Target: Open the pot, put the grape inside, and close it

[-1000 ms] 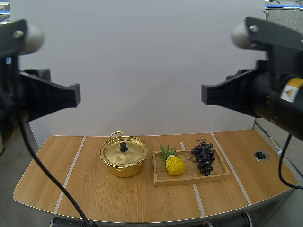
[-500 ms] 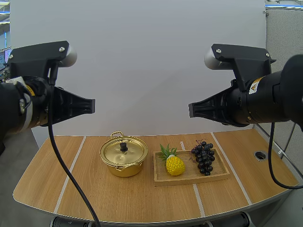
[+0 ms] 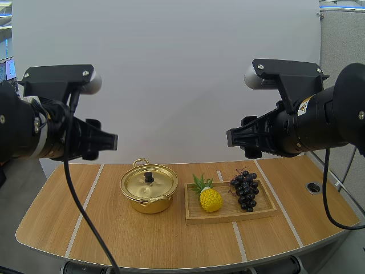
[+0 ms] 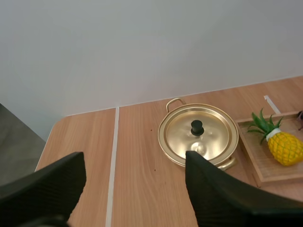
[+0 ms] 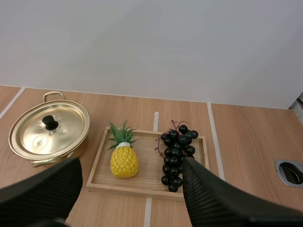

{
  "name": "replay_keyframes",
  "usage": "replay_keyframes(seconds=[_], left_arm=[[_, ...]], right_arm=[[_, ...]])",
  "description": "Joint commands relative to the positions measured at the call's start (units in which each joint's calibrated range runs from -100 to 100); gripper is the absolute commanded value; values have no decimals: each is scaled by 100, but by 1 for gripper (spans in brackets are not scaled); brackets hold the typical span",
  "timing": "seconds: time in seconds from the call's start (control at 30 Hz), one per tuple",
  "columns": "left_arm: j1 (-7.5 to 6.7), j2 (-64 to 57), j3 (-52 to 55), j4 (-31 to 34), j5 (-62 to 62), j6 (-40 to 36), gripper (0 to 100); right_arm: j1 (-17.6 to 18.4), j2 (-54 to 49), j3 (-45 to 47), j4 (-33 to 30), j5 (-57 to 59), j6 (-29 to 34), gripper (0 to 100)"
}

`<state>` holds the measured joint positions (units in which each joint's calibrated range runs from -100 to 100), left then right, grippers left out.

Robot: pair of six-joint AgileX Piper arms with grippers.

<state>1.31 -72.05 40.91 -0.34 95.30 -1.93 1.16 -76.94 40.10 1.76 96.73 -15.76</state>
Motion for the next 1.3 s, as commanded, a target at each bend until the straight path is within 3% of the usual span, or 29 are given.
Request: replay_keyframes(seconds=[0.0, 0.33, 0.53, 0.77, 1.27], left_arm=[[5, 36, 5, -320, 273, 485, 100], [5, 251, 5, -1324, 419, 1694, 100], [5, 920, 5, -1580, 299, 1975, 100], [5, 2210, 5, -2193, -309, 2877, 100], [5, 4321, 5, -2479, -1652, 3691, 100]], right_arm=[[-14, -2, -36, -39, -3, -28, 100], [-14, -2, -36, -39, 228, -29, 100], [-14, -2, -36, -39, 327, -29, 100], [-14, -2, -36, -39, 327, -29, 100], [-14, -2, -36, -176, 327, -29, 100]])
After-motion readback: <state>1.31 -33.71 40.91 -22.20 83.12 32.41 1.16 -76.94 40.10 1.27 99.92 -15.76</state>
